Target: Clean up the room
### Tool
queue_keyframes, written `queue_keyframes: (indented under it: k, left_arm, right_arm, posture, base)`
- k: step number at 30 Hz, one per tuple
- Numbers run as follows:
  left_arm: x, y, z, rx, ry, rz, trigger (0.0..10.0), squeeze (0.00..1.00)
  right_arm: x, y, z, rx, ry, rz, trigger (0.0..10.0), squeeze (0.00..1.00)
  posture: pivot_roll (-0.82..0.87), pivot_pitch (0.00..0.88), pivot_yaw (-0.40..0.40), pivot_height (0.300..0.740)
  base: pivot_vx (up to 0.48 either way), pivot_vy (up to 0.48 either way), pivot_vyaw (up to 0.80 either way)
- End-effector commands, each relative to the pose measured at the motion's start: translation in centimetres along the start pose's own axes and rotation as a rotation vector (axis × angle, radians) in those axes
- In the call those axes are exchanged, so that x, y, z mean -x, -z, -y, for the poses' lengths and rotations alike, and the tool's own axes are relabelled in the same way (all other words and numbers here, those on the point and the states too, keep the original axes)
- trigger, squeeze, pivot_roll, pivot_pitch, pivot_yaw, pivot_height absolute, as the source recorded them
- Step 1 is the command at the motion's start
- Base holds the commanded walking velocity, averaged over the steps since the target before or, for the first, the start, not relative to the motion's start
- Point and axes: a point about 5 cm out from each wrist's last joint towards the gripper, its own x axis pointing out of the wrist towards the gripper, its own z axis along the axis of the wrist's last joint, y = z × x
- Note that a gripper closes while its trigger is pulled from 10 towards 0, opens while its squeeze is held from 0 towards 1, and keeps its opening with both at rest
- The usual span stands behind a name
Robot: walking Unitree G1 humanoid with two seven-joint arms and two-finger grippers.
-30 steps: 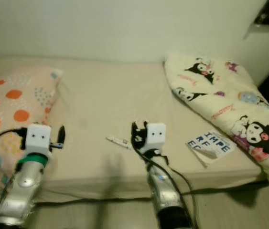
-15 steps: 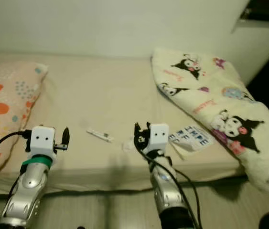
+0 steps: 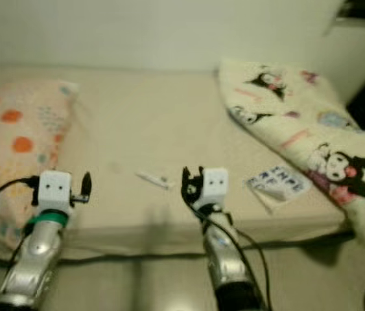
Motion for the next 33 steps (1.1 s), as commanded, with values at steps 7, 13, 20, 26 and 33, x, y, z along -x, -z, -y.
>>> queue_keyframes:
  k: [7,13,20,26,33]
  left_arm:
    - [0.09,0.32,0.53,-0.01,0.026,-0.009,10.0,0.0]
    - [0.0,0.34,0.54,-0.013,0.026,-0.01,10.0,0.0]
    - [-0.12,0.4,0.43,-0.022,0.028,-0.01,10.0,0.0]
    - [-0.05,0.38,0.81,-0.025,0.06,-0.008,10.0,0.0]
    - [-0.11,0.5,1.22,-0.025,0.088,-0.011,10.0,0.0]
  right_arm:
    - [0.32,0.52,1.08,-0.009,0.063,-0.021,10.0,0.0]
    - [0.3,0.55,0.91,-0.007,0.057,-0.02,10.0,0.0]
    - [0.19,0.54,0.73,-0.008,0.056,-0.017,10.0,0.0]
    - [0.19,0.55,0.85,-0.006,0.06,-0.016,10.0,0.0]
    - [0.06,0.46,0.93,-0.005,0.063,-0.011,10.0,0.0]
  posture:
    - [0.12,0.04,-0.04,0.74]
    - [0.12,0.038,-0.039,0.74]
    - [0.12,0.036,-0.037,0.74]
    - [0.12,0.029,-0.033,0.74]
    - [0.12,0.019,-0.031,0.74]
  base:
    - [0.48,0.0,0.0]
    - [0.48,0.0,0.0]
    - [0.48,0.0,0.0]
    - [0.08,0.0,0.0]
    - [0.0,0.0,0.0]
